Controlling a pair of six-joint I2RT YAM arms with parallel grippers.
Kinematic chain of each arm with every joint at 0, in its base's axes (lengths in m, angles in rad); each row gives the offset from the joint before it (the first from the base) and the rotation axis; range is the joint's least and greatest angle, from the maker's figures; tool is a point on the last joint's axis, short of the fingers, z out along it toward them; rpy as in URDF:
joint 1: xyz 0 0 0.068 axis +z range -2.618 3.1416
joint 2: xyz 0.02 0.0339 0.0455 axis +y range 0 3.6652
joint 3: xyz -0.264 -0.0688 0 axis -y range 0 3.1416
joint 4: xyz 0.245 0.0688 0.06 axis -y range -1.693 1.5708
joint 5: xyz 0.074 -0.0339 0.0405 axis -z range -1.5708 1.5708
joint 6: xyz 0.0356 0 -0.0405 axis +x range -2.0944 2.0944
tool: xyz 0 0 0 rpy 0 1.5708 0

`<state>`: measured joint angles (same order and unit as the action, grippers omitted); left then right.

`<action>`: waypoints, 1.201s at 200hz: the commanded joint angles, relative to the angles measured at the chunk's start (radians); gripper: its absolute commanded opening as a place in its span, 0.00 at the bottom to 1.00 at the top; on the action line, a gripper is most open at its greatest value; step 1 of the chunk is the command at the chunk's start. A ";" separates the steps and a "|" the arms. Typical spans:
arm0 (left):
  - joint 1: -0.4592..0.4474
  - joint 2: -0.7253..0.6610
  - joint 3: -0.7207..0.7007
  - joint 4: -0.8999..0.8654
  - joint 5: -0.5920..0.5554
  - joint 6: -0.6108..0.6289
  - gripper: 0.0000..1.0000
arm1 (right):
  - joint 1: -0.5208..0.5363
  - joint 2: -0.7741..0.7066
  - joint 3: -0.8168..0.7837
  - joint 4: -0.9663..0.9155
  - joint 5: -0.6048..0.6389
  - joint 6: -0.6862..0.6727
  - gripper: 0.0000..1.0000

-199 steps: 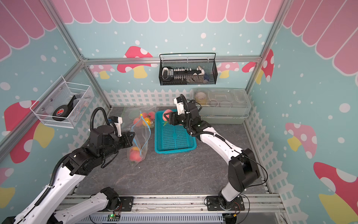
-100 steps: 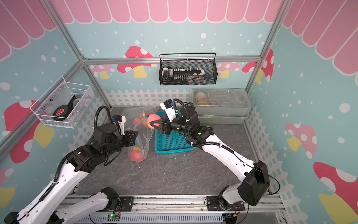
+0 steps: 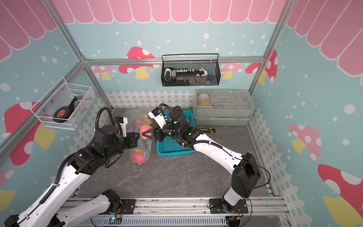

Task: Place the peach in a zip-top bag and seal the zipper
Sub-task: Place the peach in the zipper food storage bag.

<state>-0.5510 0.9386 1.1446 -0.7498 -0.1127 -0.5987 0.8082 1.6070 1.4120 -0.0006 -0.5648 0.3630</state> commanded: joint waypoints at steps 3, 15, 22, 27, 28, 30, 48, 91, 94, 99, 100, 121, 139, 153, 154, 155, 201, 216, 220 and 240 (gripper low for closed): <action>-0.004 -0.019 0.016 0.022 0.015 -0.010 0.00 | 0.016 0.031 0.042 -0.052 0.024 -0.039 0.61; -0.004 -0.021 0.014 0.023 0.012 -0.009 0.00 | 0.020 0.042 0.051 -0.078 0.050 -0.049 0.61; -0.003 -0.024 0.014 0.023 0.011 -0.008 0.00 | 0.022 0.049 0.062 -0.102 0.072 -0.058 0.61; -0.004 -0.026 0.014 0.023 0.011 -0.009 0.00 | 0.025 0.057 0.072 -0.121 0.086 -0.067 0.61; -0.004 -0.026 0.015 0.024 0.011 -0.009 0.00 | 0.026 0.058 0.073 -0.124 0.089 -0.069 0.61; -0.003 -0.026 0.013 0.024 0.012 -0.009 0.00 | 0.026 0.060 0.078 -0.132 0.093 -0.073 0.61; -0.004 -0.030 0.009 0.030 0.016 -0.009 0.00 | 0.033 0.084 0.110 -0.185 0.130 -0.092 0.61; -0.003 -0.028 0.002 0.045 0.034 -0.006 0.00 | 0.050 0.126 0.173 -0.266 0.181 -0.130 0.62; -0.004 -0.028 0.000 0.044 0.034 -0.006 0.00 | 0.051 0.127 0.174 -0.266 0.182 -0.130 0.63; -0.004 -0.030 -0.001 0.044 0.034 -0.006 0.00 | 0.052 0.128 0.175 -0.266 0.183 -0.131 0.64; -0.004 -0.029 -0.001 0.045 0.034 -0.006 0.00 | 0.051 0.129 0.175 -0.266 0.183 -0.130 0.64; -0.004 -0.029 -0.005 0.044 0.030 -0.006 0.00 | 0.055 0.127 0.174 -0.264 0.184 -0.134 0.67; -0.004 -0.029 -0.008 0.046 0.029 -0.006 0.00 | 0.056 0.124 0.174 -0.263 0.182 -0.142 0.71; -0.004 -0.029 -0.009 0.046 0.026 -0.006 0.00 | 0.057 0.119 0.173 -0.259 0.180 -0.147 0.74; -0.004 -0.030 -0.008 0.046 0.026 -0.006 0.00 | 0.056 0.119 0.172 -0.259 0.179 -0.148 0.74; -0.004 -0.029 -0.009 0.047 0.026 -0.006 0.00 | 0.056 0.119 0.172 -0.259 0.179 -0.147 0.74; -0.004 -0.031 -0.017 0.046 0.023 -0.004 0.00 | 0.056 0.042 0.068 -0.102 0.156 -0.144 0.79; -0.003 -0.032 -0.021 0.045 0.022 -0.005 0.00 | 0.057 0.001 0.015 -0.034 0.187 -0.141 0.79; -0.003 -0.032 -0.022 0.046 0.022 -0.004 0.00 | 0.057 -0.012 0.001 -0.017 0.201 -0.141 0.79; -0.004 -0.032 -0.022 0.045 0.019 -0.004 0.00 | 0.056 -0.075 -0.085 0.082 0.317 -0.131 0.79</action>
<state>-0.5514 0.9195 1.1343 -0.7250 -0.0895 -0.5987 0.8585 1.6188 1.3998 -0.0826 -0.3569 0.2363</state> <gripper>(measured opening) 0.056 0.789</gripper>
